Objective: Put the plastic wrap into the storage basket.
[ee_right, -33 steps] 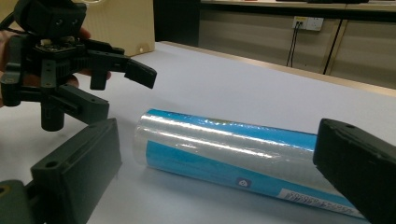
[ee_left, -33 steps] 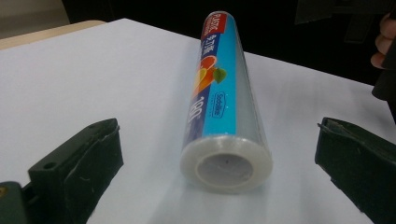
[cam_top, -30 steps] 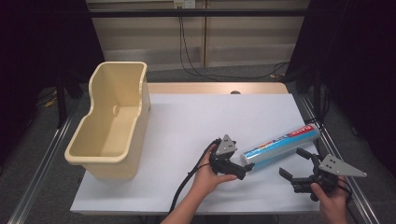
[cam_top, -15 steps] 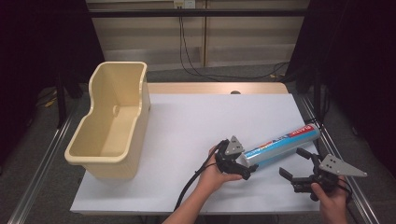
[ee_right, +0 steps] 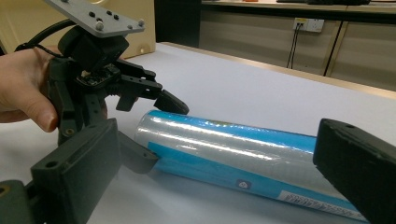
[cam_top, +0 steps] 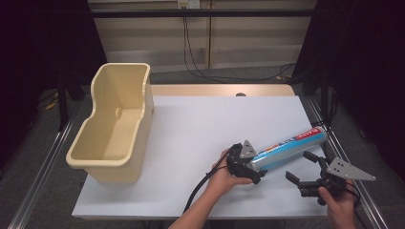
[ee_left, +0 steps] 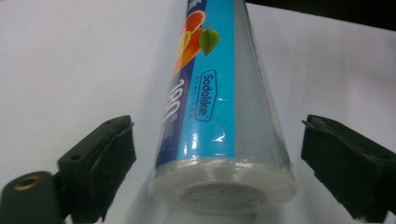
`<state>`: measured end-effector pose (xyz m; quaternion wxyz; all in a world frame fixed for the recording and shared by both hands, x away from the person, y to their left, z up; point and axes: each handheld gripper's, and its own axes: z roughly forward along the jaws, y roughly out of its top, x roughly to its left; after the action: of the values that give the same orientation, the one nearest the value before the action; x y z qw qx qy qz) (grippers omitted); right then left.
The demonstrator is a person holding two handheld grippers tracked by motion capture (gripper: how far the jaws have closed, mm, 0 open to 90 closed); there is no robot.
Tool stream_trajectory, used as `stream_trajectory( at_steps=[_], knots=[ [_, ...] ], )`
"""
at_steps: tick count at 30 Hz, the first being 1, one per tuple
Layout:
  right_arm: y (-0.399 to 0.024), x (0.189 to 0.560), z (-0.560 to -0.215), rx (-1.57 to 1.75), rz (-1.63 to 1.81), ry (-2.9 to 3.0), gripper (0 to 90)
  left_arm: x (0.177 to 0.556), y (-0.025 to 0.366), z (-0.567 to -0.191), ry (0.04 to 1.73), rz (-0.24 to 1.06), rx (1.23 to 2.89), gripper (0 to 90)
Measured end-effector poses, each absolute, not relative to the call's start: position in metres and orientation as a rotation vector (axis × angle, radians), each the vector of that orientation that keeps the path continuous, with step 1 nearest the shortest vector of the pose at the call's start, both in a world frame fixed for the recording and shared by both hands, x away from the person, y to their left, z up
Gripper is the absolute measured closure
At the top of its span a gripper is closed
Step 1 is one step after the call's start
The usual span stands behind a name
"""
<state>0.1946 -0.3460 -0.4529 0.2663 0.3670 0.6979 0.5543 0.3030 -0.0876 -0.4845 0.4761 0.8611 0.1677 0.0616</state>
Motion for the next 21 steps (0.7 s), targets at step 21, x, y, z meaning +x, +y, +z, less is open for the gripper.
stream_trajectory(
  at_steps=[21],
  knots=[
    [-0.3466,0.1938,-0.4524,0.987,1.479,1.886,0.5,0.3019,-0.0848,-0.4831,0.391,0.14,2.163,32.0]
  ],
)
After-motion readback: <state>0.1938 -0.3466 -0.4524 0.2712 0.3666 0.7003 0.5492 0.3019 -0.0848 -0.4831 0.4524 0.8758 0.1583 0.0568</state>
